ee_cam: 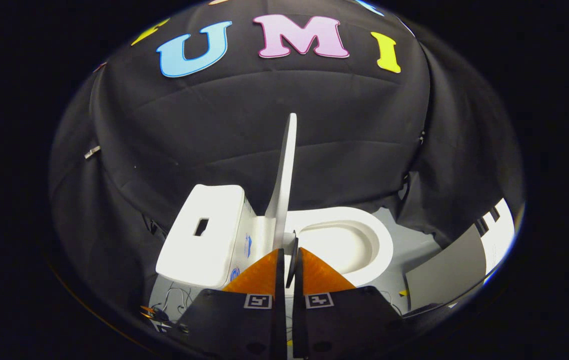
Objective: Open the toilet lid.
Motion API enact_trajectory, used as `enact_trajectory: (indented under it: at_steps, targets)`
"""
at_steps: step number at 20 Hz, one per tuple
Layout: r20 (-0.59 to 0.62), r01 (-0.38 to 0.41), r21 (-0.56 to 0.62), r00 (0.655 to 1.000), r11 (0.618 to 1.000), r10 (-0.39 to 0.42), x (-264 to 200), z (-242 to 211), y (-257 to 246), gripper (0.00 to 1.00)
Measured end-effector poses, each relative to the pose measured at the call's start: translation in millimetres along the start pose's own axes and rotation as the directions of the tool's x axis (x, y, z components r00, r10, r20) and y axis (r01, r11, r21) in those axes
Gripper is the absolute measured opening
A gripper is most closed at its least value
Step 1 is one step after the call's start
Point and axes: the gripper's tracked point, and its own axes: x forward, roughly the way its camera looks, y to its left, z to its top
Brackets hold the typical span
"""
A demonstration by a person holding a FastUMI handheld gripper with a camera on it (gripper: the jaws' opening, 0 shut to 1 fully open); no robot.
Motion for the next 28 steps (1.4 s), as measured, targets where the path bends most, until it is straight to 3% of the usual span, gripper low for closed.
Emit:
enact_trajectory:
  at_steps: [4,15,20,28]
  targets:
    - [0.040,0.035,-0.073,0.999,0.997,-0.032,-4.1,-0.8,35.0,0.10]
    - [0.114,0.129,-0.126,0.987,0.984,-0.115,-7.2,-11.3,105.5,0.14]
    - [0.143,0.130,-0.216,0.985,0.968,-0.100,-4.1,-23.6,141.7,0.14]
    - [0.161,0.148,-0.247,0.981,0.958,-0.110,-2.9,-33.2,168.2,0.20]
